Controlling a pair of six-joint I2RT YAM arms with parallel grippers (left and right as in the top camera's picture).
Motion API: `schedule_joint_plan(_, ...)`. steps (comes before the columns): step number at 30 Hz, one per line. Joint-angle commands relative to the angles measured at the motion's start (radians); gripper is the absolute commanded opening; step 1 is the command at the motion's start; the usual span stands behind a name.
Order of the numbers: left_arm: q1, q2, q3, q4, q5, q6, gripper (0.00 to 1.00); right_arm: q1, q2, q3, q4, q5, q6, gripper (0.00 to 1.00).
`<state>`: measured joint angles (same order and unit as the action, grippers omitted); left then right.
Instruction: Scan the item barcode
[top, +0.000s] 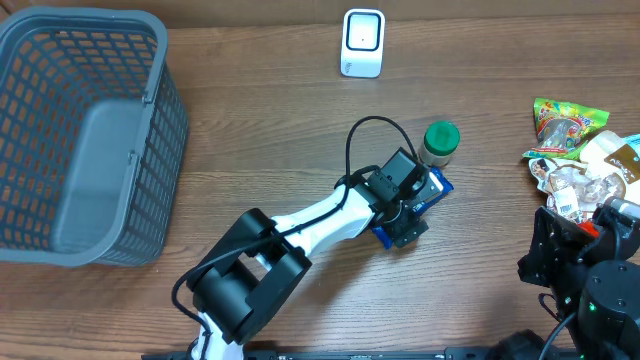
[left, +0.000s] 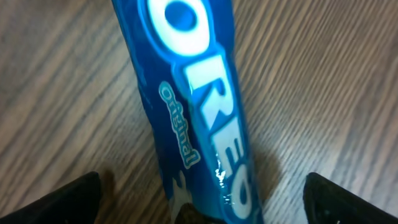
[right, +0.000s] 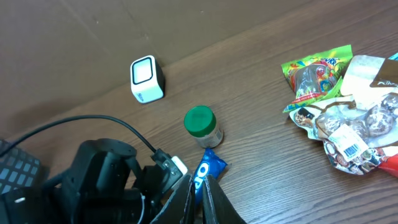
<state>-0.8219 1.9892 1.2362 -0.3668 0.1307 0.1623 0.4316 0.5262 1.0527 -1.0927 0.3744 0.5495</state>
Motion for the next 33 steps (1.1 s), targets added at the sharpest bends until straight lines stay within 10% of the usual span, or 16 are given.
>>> schedule_joint_plan(1,0.011,0.014,-0.006,0.003,-0.006,0.016,0.84,-0.001,-0.006,-0.005,0.006,0.018,0.001,0.08)
schedule_joint_plan(23,0.013,0.030,-0.008,-0.023,-0.005,0.011,0.46,-0.001,-0.006,-0.005,0.006,0.018,0.001,0.08)
schedule_joint_plan(33,0.073,0.024,0.031,-0.098,0.230,-0.005,0.38,-0.001,-0.006,-0.005,0.006,0.029,-0.003,0.08)
